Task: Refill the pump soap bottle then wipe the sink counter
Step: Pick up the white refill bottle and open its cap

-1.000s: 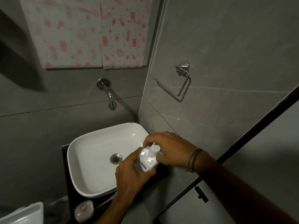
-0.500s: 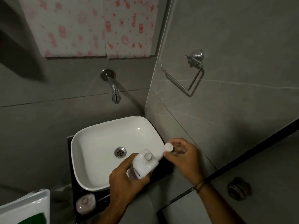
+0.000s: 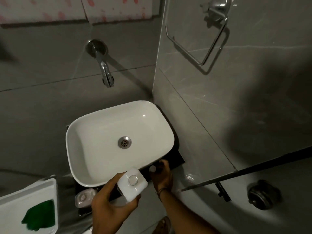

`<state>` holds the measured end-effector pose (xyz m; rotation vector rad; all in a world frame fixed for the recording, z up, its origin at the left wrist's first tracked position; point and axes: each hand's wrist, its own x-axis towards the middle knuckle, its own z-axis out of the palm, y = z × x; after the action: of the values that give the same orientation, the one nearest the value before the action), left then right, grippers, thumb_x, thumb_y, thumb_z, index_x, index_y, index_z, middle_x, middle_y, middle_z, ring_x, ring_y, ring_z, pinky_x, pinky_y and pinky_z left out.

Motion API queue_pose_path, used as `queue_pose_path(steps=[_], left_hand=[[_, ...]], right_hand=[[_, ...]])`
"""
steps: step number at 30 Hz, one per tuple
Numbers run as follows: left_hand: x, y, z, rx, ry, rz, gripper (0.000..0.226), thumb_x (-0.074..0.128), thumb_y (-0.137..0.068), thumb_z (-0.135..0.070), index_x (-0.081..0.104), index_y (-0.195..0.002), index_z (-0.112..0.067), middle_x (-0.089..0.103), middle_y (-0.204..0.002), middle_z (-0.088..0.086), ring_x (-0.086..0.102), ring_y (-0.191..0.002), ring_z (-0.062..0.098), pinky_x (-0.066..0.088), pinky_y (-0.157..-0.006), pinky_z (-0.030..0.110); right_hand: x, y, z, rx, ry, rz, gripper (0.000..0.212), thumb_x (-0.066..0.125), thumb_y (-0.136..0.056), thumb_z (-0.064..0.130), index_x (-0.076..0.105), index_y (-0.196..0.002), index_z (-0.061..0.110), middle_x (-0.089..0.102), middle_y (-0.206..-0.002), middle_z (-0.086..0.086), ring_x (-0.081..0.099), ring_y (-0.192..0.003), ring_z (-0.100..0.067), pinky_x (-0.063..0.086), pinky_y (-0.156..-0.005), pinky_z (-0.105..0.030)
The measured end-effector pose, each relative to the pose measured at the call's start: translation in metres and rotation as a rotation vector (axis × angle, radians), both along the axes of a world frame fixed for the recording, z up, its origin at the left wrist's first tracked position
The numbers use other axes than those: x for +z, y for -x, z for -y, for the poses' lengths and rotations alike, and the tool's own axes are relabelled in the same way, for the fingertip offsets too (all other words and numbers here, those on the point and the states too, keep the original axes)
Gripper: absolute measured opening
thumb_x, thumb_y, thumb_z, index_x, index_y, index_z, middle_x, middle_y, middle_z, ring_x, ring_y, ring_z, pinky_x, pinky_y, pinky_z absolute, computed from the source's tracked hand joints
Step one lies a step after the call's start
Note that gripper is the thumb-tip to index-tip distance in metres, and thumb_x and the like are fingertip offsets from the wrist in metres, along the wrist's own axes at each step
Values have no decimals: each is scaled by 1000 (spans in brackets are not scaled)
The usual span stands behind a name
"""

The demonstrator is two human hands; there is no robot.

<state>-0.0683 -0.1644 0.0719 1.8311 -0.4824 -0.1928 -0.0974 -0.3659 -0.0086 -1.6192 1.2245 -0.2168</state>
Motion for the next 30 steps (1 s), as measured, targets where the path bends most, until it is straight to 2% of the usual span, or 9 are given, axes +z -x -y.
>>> queue_pose_path(steps=[5, 10, 13, 17, 21, 23, 26, 28, 30], left_hand=[[-9, 5, -2, 30, -30, -21, 75, 98, -58, -31, 71, -128, -25, 79, -110, -1, 77, -92, 21, 65, -78, 48], [-7, 2, -6, -12, -50, -13, 76, 97, -60, -27, 68, -131, -24, 77, -112, -6, 76, -94, 17, 65, -78, 36], [2, 1, -8, -11, -41, 2, 75, 96, -60, -26, 69, -131, -24, 77, -114, -7, 75, -98, 15, 63, -82, 32], [23, 2, -10, 34, -7, 43, 69, 93, -58, -27, 70, -121, -43, 77, -110, -13, 74, -97, 9, 63, -80, 32], [37, 1, -14, 38, 62, 36, 69, 92, -60, -33, 67, -122, -50, 77, -114, -18, 74, -103, 5, 65, -83, 37], [44, 0, -16, 21, 88, 66, 72, 96, -61, -33, 65, -123, -52, 75, -118, -21, 73, -105, 2, 63, -83, 29], [54, 2, -22, -25, 122, 66, 78, 99, -60, -44, 61, -128, -53, 72, -124, -26, 68, -113, -2, 59, -84, 17], [54, 0, -32, -53, 123, 43, 87, 97, -59, -57, 56, -135, -51, 66, -133, -28, 63, -121, -5, 55, -91, 12], [44, -5, -53, -59, 100, 46, 98, 95, -60, -64, 50, -145, -46, 58, -144, -29, 54, -132, -8, 46, -99, 6]], right_hand=[[-14, -3, -5, 46, 16, -59, 46, 78, -79, 24, 55, -117, 32, 76, -107, 4, 72, -100, -26, 59, -88, -47], [-1, 4, -9, 5, -35, 56, 65, 81, -74, 0, 58, -130, 22, 72, -118, -5, 68, -111, -30, 58, -93, -50], [21, 28, -19, 93, 100, 53, 74, 70, -73, -13, 56, -134, 26, 65, -133, 1, 61, -124, -25, 53, -103, -43], [59, 62, -47, 471, 111, 110, 98, 77, -68, 10, 35, -147, 49, 44, -150, 26, 42, -140, -1, 46, -112, -37], [87, 62, -86, 556, 134, 316, 119, 94, -65, 38, 21, -159, 38, 43, -156, 22, 41, -144, -1, 42, -113, -26], [99, 50, -102, 450, 106, 409, 106, 95, -66, 38, 35, -153, 37, 56, -146, 16, 54, -136, -6, 51, -107, -32], [111, 35, -120, 229, -7, 509, 62, 81, -76, 27, 59, -133, 39, 69, -129, 6, 68, -118, -20, 60, -93, -51], [112, 29, -127, 192, 29, 539, 61, 84, -75, 15, 63, -127, 39, 71, -124, 7, 71, -113, -16, 63, -88, -44], [112, 28, -134, 162, 64, 538, 69, 92, -65, 5, 67, -123, 34, 72, -121, 9, 71, -111, -12, 62, -83, -26]])
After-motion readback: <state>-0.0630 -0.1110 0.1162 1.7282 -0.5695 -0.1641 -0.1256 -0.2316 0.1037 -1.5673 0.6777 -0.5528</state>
